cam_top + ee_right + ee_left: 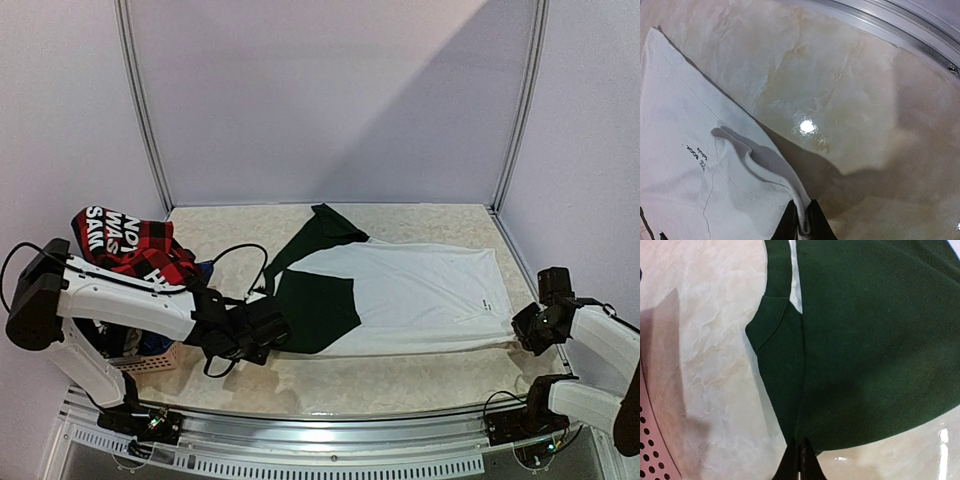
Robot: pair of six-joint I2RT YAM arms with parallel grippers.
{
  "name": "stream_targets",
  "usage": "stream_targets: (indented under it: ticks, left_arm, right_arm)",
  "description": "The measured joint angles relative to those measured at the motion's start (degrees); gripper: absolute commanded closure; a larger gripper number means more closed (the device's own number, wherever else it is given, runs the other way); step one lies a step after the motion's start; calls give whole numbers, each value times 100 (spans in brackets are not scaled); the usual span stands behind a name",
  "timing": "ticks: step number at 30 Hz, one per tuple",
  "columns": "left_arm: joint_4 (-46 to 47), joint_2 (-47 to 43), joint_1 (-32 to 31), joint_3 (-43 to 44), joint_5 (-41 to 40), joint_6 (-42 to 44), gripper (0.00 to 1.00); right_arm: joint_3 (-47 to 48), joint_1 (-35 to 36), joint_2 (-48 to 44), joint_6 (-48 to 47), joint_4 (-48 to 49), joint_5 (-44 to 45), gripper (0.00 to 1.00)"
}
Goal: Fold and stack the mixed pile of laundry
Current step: Adjust the 1/3-folded T-shirt at the center of the board.
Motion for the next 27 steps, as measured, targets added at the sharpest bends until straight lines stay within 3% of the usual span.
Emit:
stream_targets:
  ticks: [2, 5, 10, 14, 21, 27]
  left_arm:
    - [-4, 0, -2, -72, 4, -61, 100]
    - [-44, -2, -4, -118, 4, -114, 93]
    - [-188, -70, -26, -111, -13, -90, 53]
    - [-393, -170, -35, 131, -142, 7, 39]
    - [-260, -160, 236, 1071, -289, 643, 41]
    - [463, 308, 1233, 1856, 319, 1493, 43]
  right_arm:
    - [-4, -2, -59, 63, -33, 37, 72]
    - [-7, -7, -223, 138, -131, 125, 50]
    - [170, -9, -619, 184, -498, 389, 16]
    - [527, -11, -957, 92, -623, 601, 10]
    - [999, -11, -769, -352, -114, 428, 9]
    - [1235, 11, -66, -782, 796, -85, 8]
